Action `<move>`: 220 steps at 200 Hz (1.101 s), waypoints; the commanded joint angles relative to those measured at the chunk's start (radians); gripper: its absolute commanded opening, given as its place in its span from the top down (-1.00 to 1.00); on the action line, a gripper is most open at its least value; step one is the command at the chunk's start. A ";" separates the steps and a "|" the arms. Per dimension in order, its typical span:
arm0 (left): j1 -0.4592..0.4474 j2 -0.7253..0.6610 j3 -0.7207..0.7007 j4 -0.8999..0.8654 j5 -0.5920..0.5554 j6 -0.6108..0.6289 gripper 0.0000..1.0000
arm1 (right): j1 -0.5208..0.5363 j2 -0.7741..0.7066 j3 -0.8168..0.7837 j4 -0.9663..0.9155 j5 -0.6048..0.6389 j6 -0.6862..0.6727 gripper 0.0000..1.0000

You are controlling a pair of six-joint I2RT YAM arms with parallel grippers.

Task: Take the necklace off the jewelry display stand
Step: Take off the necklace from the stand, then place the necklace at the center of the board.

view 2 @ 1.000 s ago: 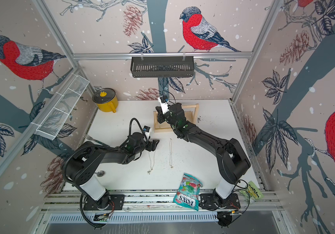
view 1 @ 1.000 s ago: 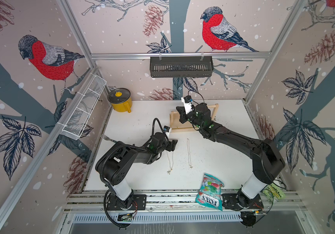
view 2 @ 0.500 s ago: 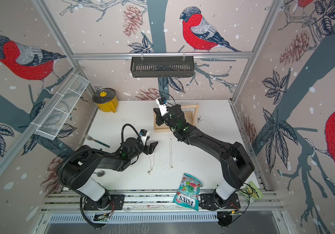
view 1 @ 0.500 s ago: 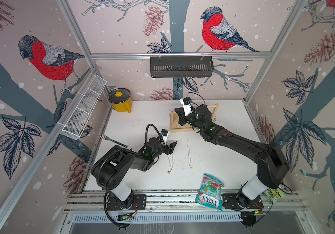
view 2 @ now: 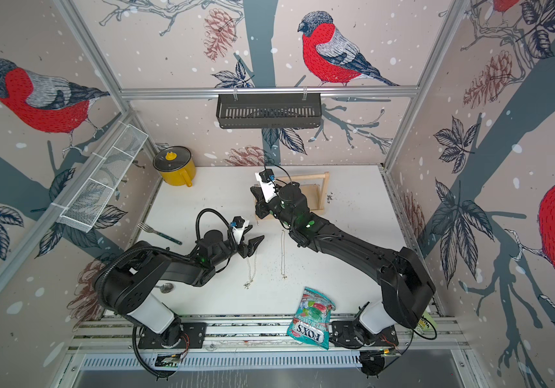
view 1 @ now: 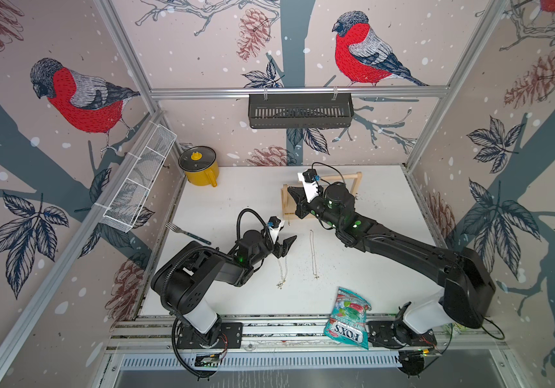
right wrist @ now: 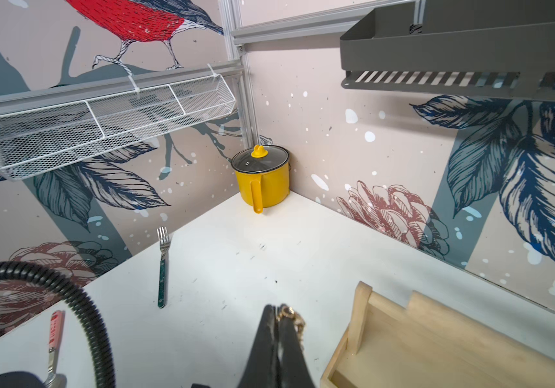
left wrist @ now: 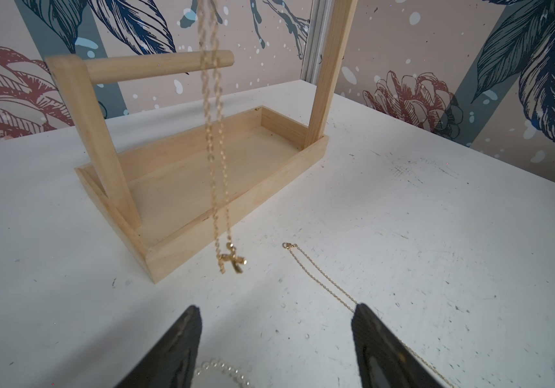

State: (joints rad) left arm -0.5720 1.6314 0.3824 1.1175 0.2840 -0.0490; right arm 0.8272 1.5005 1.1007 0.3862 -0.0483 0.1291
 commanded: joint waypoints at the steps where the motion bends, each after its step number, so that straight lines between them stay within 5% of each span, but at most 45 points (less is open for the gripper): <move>1: 0.001 0.005 0.001 0.066 -0.020 0.002 -0.39 | 0.021 -0.011 -0.014 0.002 0.029 0.008 0.98; 91: 0.004 0.055 -0.031 0.166 -0.075 -0.038 -0.38 | 0.053 -0.032 -0.031 -0.007 0.048 0.017 0.98; 220: 0.004 0.057 -0.033 0.225 -0.015 -0.028 -0.17 | 0.063 -0.064 -0.057 -0.004 0.048 0.026 0.99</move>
State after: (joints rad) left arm -0.5701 1.6917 0.3412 1.2621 0.2584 -0.0818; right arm 0.8879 1.4506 1.0504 0.3595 -0.0032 0.1402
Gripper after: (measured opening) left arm 0.585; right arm 0.048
